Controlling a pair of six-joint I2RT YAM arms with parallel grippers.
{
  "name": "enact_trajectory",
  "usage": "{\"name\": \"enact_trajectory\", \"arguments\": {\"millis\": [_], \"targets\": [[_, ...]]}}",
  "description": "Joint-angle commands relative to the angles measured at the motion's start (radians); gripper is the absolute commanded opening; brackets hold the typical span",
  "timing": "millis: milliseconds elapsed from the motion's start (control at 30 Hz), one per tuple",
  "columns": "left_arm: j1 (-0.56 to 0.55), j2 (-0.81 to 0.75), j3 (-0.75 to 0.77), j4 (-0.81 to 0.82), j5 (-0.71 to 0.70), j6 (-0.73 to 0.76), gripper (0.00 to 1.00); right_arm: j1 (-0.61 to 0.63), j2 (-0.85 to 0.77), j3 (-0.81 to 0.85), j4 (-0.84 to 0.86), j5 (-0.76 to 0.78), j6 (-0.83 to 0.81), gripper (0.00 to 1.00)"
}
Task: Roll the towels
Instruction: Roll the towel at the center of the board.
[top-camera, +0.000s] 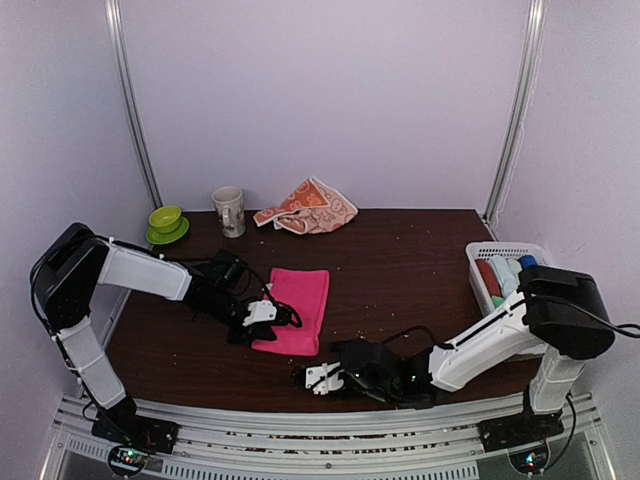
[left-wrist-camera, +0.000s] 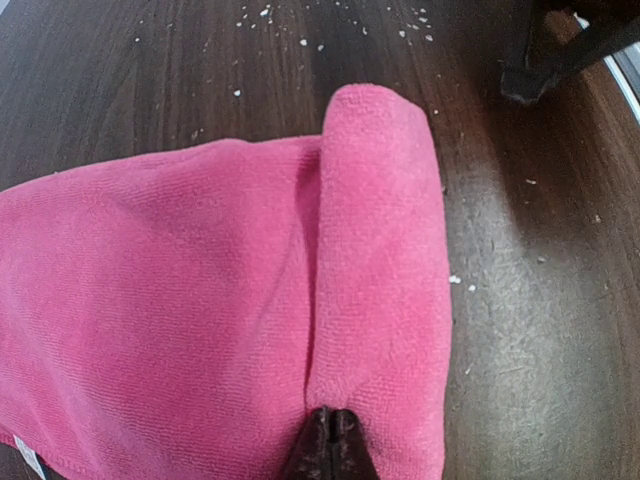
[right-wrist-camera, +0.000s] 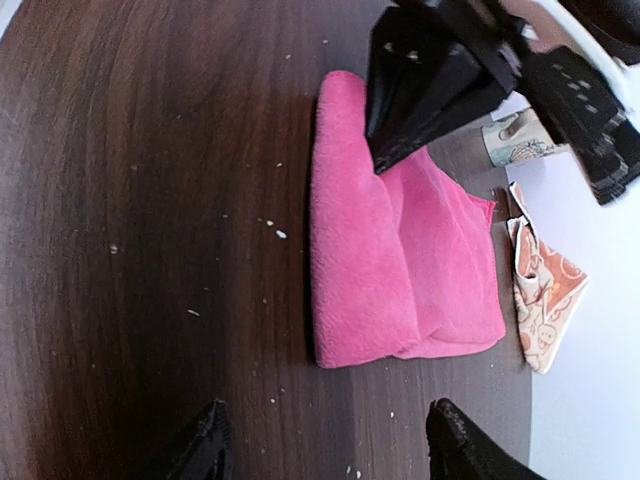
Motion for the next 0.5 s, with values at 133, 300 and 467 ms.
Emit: {"name": "enact_trajectory", "arguments": {"millis": [133,300,467], "targets": [[0.001,0.052,-0.013,-0.102,-0.027,0.016,0.0,0.037,0.157,0.13,0.043,0.183,-0.229,0.67],[0.001,0.052,-0.015,-0.104,-0.026,0.018,0.0,0.039,0.229,0.19,0.009,0.235,-0.257,0.64],[0.001,0.051,-0.016,-0.104,-0.024,0.021,0.0,0.032,0.287,0.237,-0.013,0.276,-0.277,0.59]]}}
